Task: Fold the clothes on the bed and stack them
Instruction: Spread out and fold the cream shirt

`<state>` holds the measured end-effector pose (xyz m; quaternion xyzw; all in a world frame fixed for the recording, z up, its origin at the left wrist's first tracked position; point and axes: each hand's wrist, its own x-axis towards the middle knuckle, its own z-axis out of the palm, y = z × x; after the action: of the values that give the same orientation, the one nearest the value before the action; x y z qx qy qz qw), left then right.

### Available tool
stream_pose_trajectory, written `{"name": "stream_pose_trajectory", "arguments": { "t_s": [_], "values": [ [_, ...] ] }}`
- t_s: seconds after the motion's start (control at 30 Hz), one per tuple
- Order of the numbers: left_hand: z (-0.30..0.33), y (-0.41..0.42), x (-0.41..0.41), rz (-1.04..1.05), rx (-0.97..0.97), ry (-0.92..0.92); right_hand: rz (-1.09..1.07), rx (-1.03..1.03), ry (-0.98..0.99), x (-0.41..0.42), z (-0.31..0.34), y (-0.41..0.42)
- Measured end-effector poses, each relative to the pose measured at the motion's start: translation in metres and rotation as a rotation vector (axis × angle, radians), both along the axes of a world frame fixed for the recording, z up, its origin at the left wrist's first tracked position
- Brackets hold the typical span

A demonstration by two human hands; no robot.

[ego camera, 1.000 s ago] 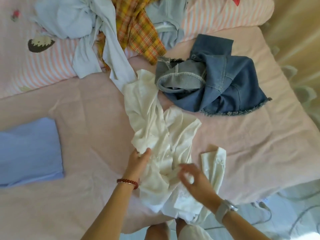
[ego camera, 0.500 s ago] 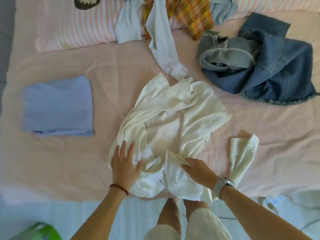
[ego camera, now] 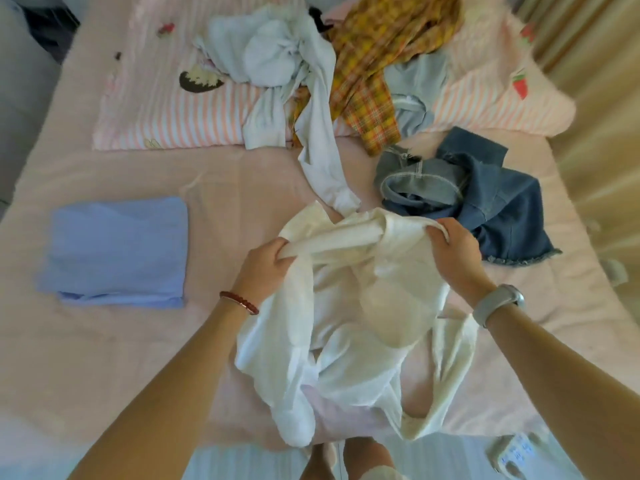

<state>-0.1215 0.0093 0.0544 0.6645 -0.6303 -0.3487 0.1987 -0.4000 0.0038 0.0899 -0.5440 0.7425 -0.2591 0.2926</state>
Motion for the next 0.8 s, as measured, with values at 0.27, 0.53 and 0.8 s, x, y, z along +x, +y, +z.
{"name": "stream_pose_trajectory", "arguments": {
  "t_s": [0.27, 0.53, 0.8],
  "values": [
    [0.22, -0.098, -0.019, 0.14, -0.599, 0.373, -0.105, -0.638, -0.13, 0.013, 0.198, -0.074],
    [0.107, -0.056, 0.043, -0.248, -0.404, -0.267, 0.225, -0.227, 0.241, -0.031, 0.108, -0.03],
    [-0.016, 0.032, 0.049, -0.585, 0.703, -0.645, 0.577, 0.864, 0.519, -0.062, -0.039, 0.04]
  ]
}}
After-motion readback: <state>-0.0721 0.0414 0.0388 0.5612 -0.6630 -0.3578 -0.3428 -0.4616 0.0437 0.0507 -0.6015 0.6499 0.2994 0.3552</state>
